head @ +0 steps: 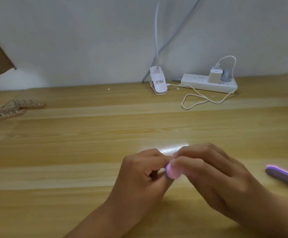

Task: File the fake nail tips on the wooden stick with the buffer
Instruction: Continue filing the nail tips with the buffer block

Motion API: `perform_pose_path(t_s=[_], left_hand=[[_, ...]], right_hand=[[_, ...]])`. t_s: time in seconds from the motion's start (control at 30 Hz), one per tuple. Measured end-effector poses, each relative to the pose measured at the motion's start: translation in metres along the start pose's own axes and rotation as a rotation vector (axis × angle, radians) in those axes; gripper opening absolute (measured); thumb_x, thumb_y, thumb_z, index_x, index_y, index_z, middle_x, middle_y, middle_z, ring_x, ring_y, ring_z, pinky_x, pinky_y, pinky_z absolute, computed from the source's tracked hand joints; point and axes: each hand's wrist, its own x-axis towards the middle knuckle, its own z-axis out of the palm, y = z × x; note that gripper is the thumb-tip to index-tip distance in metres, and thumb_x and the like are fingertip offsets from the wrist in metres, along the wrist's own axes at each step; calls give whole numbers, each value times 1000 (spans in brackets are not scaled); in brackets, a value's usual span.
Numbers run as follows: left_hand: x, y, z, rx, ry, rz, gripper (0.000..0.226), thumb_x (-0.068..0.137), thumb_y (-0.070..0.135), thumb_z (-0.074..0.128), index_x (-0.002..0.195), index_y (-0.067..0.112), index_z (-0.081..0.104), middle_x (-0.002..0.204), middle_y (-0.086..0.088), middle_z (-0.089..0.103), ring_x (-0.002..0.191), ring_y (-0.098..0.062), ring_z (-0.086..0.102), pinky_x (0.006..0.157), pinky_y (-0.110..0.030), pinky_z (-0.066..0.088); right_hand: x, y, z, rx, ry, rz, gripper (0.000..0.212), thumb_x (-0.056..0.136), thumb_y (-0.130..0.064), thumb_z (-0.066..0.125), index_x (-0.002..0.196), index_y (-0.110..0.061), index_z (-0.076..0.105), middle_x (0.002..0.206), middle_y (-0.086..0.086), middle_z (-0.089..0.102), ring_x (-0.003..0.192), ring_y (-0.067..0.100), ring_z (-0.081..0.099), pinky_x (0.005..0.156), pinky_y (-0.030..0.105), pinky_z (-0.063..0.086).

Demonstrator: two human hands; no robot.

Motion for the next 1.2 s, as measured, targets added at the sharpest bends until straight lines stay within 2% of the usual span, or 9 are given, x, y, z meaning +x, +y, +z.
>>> perform_pose_path(t_s=[0.17,0.33,0.53,0.67,0.77,0.87,1.0,1.1,1.2], left_hand=[[2,-1,-8,54,-6,1,9,81,13,72,82,17,79,70,7,67,49,0,47,51,-11,35],[2,-1,-8,83,-31,20,15,82,21,67,72,15,75,66,6,64,51,3,43,52,-8,30],[2,-1,-6,42,-10,8,8,81,13,72,80,17,79,69,8,65,50,0,46,51,-10,34],[0,-3,-3,-59,-85,4,25,85,19,71,66,4,70,60,0,57,52,-14,48,48,-28,38],[2,-2,-4,-197,-84,-65,7,84,16,73,79,15,78,64,6,62,51,-20,43,49,-23,33],[2,-3,-3,-219,-85,-110,9,84,16,72,78,21,78,61,12,62,48,-13,38,48,-20,31],[-1,-5,0,-182,-141,-112,11,83,13,70,73,12,74,58,-2,61,51,-23,47,47,-32,38],[-1,-4,0,-177,-132,-117,11,84,11,70,75,13,76,60,-2,63,49,-20,45,48,-28,35],[-4,-5,0,-166,-145,-103,20,87,15,67,70,5,71,57,-7,56,51,-23,46,48,-33,36]], right_hand=[[2,14,-8,15,83,159,21,95,-2,57,110,-8,70,112,2,64,105,15,64,89,32,52],[0,-1,4,-35,2,12,26,90,9,63,111,-4,72,112,10,66,99,24,64,87,31,52],[1,11,-5,25,90,168,20,95,-2,57,110,-7,69,112,3,64,105,16,64,91,27,50],[-4,1,2,133,45,78,26,96,0,56,118,-11,64,120,1,61,109,17,63,93,27,49],[-2,14,-5,113,119,191,18,96,1,58,109,-7,68,112,0,64,107,14,65,89,31,52],[1,10,-5,135,173,234,20,92,4,62,106,-8,68,111,-4,65,106,15,66,89,30,53],[-3,1,-3,108,8,78,24,99,1,51,111,-7,71,116,5,64,108,18,64,90,27,50],[-3,10,-8,82,-3,143,21,98,0,53,107,-4,72,113,7,66,105,19,65,87,32,53],[-3,4,-3,105,-31,108,23,95,5,56,107,-2,73,115,8,67,107,19,66,91,27,51]])
